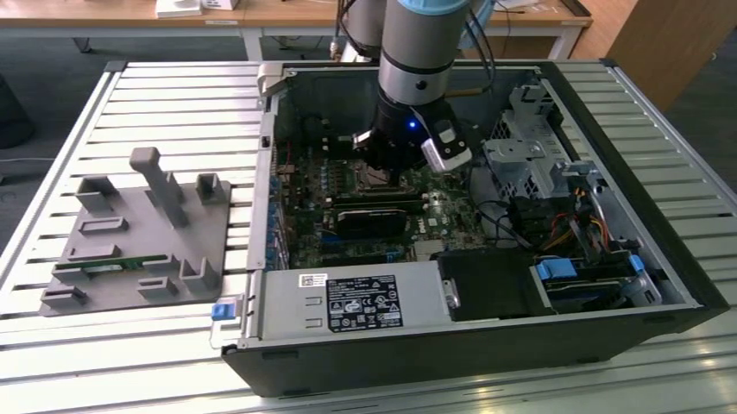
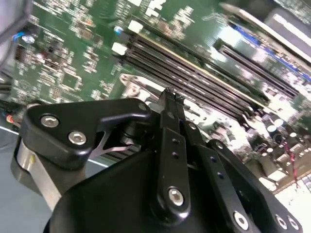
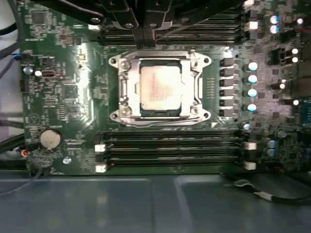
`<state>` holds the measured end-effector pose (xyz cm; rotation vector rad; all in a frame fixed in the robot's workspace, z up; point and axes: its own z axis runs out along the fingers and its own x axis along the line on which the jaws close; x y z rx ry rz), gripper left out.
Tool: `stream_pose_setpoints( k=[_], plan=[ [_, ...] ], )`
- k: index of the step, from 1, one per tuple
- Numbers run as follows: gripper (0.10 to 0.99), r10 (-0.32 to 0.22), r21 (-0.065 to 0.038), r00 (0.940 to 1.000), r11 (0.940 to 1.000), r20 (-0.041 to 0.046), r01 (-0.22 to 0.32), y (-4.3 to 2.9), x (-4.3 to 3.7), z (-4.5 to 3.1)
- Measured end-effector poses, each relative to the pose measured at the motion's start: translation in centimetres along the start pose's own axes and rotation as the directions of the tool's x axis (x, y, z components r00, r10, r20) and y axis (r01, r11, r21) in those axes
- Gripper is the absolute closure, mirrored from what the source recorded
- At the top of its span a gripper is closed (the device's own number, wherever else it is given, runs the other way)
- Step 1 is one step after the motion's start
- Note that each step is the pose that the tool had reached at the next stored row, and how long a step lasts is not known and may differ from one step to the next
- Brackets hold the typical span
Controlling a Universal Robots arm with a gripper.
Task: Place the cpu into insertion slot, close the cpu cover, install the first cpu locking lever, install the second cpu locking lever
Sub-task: 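Install the second cpu locking lever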
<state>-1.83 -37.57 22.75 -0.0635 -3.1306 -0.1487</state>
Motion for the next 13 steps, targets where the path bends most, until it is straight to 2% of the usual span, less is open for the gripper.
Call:
stream_pose_setpoints(
  k=[6, 11, 13],
  plan=[
    [0.98, 0.0, -0.002, 1.0, 1.0, 0.0, 0.0, -0.08, 1.84, 0.04],
    [0.98, 0.0, -0.002, 1.0, 1.0, -0.0008, 0.0, -0.15, 2.13, 0.54],
    [0.98, 0.0, -0.008, 1.0, 1.0, -0.0013, 0.0, -0.22, 2.15, 0.64]
  ],
)
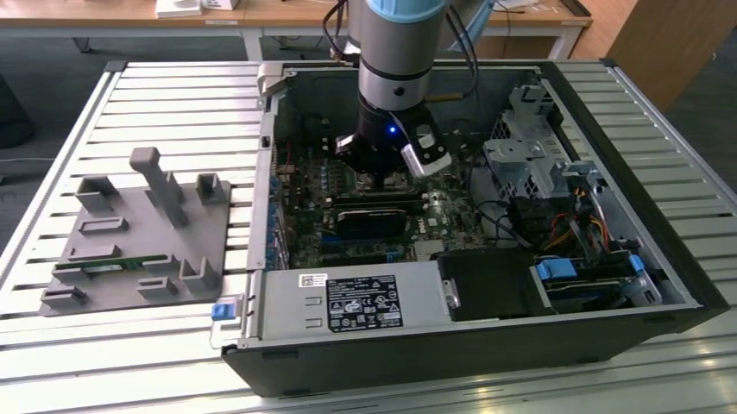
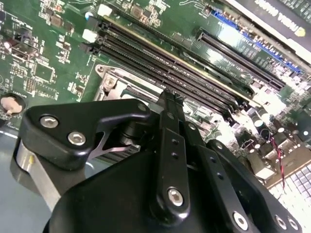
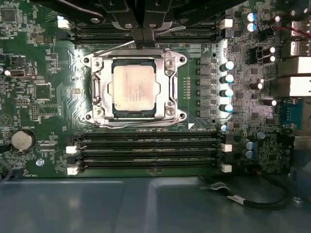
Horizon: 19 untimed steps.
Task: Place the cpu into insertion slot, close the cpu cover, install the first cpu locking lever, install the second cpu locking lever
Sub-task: 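Install the second cpu locking lever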
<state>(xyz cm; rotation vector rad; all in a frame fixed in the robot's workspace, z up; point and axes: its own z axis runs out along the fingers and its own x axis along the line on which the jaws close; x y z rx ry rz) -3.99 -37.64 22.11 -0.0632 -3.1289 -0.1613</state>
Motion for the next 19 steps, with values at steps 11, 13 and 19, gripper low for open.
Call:
stream_pose_setpoints(
  k=[11, 13, 19],
  plan=[
    [0.98, 0.0, -0.058, 1.0, 0.9983, -0.0021, 0.0, -1.46, 0.84, -0.12],
    [0.98, 0.0, -0.062, 1.0, 0.9981, -0.0023, 0.0, -1.55, 1.11, -0.12],
    [0.98, 0.0, -0.071, 1.0, 0.9975, -0.0026, 0.0, -1.64, 1.53, 0.36]
  ],
)
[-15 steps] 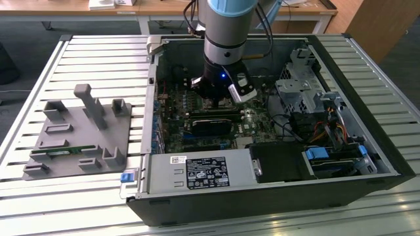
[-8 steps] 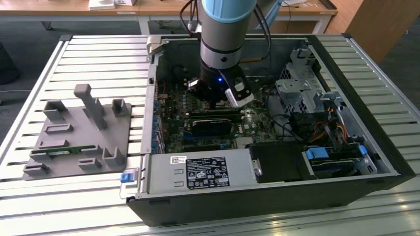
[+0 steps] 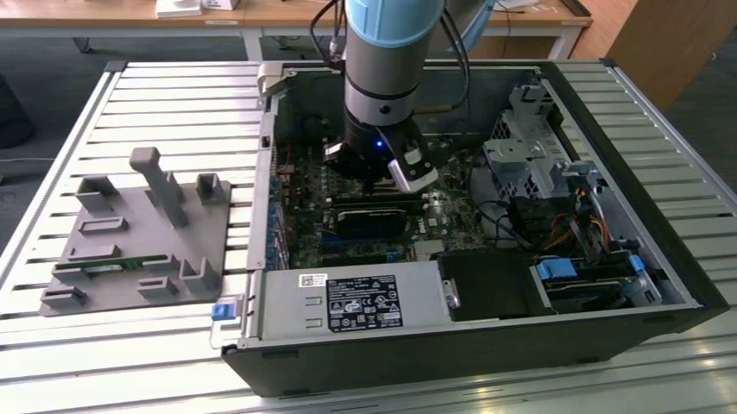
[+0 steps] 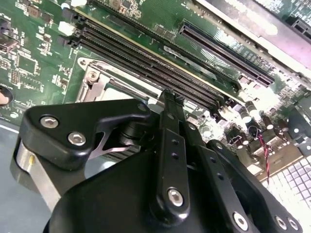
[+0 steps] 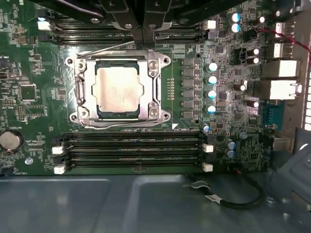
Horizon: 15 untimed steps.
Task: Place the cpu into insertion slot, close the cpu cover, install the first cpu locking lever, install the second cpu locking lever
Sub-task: 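Install the second cpu locking lever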
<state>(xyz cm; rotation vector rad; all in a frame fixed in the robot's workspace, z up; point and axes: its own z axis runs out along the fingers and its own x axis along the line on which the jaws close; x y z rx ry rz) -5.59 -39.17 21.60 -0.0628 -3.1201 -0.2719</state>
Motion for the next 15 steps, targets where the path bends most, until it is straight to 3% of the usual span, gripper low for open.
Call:
stream_pose_setpoints(
  k=[3, 9, 15],
  plan=[
    [0.98, 0.0, -0.004, 1.0, 1.0, -0.0003, 0.0, -0.07, 0.05, 0.33],
    [0.98, 0.0, -0.023, 1.0, 0.9997, -0.0011, 0.0, -0.39, 0.1, 0.5],
    [0.98, 0.0, -0.068, 1.0, 0.9977, -0.0028, 0.0, -1.15, 0.5, 0.44]
  ],
)
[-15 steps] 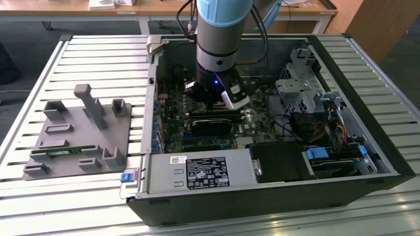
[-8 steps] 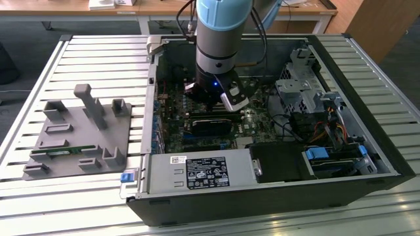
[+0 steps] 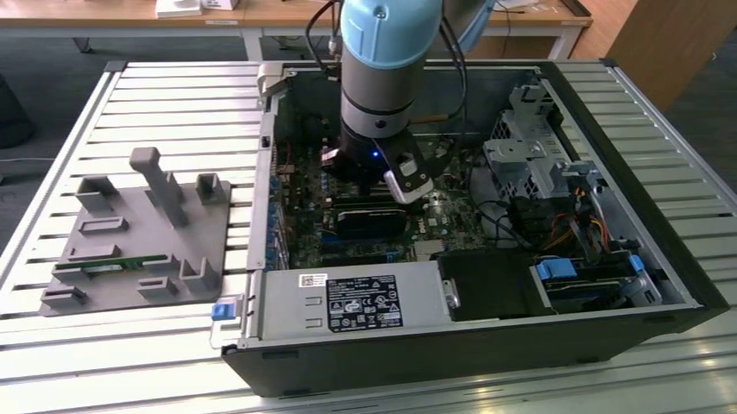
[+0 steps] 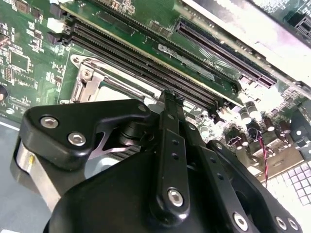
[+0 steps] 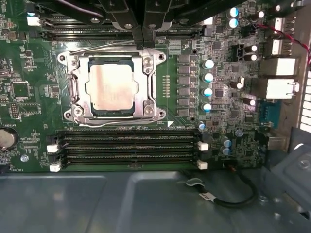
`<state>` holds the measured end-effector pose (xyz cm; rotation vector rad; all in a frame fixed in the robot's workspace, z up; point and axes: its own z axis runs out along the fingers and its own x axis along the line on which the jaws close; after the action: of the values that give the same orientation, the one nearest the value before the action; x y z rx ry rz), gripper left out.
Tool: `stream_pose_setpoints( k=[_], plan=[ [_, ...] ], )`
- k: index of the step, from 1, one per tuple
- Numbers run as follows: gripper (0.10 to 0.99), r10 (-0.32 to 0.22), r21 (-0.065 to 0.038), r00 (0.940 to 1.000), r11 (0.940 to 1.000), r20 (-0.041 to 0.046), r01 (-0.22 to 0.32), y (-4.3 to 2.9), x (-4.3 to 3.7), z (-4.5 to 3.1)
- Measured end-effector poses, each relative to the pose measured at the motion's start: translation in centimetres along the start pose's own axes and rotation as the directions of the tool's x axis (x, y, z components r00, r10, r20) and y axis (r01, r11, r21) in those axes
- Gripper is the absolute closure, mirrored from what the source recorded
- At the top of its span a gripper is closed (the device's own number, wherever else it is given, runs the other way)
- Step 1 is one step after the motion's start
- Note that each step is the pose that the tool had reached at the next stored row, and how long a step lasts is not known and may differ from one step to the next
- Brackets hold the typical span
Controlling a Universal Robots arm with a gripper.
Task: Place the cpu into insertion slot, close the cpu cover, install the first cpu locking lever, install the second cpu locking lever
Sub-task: 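Install the second cpu locking lever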
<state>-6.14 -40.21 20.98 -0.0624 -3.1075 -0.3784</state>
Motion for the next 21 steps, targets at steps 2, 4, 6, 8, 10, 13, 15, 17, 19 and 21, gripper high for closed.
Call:
stream_pose_setpoints(
  k=[2, 4, 6, 8, 10, 13, 15, 17, 19, 21],
  plan=[
    [0.98, 0.0, -0.01, 1.0, 1.0, -0.0004, 0.0, -0.12, 0.16, 0.01],
    [0.98, 0.0, -0.016, 1.0, 0.9999, -0.0007, 0.0, -0.24, 0.32, 0.14],
    [0.98, 0.0, -0.021, 1.0, 0.9998, -0.0008, 0.0, -0.3, 0.4, 0.38],
    [0.98, 0.0, -0.025, 1.0, 0.9997, -0.0011, 0.0, -0.36, 0.52, 0.57],
    [0.98, 0.0, -0.03, 1.0, 0.9995, -0.0013, 0.0, -0.41, 0.59, 0.76],
    [0.98, 0.0, -0.045, 1.0, 0.999, -0.0019, 0.0, -0.49, 0.66, 1.05],
    [0.98, 0.0, -0.057, 1.0, 0.9983, -0.0023, 0.0, -0.53, 0.68, 1.22],
    [0.98, 0.0, -0.066, 1.0, 0.9978, -0.0027, 0.0, -0.57, 0.7, 1.38],
    [0.98, 0.0, -0.073, 1.0, 0.9973, -0.0029, 0.0, -0.61, 0.73, 1.54],
    [0.98, -0.001, -0.079, 1.0, 0.9969, -0.0034, 0.0, -0.65, 0.76, 1.66]
  ],
)
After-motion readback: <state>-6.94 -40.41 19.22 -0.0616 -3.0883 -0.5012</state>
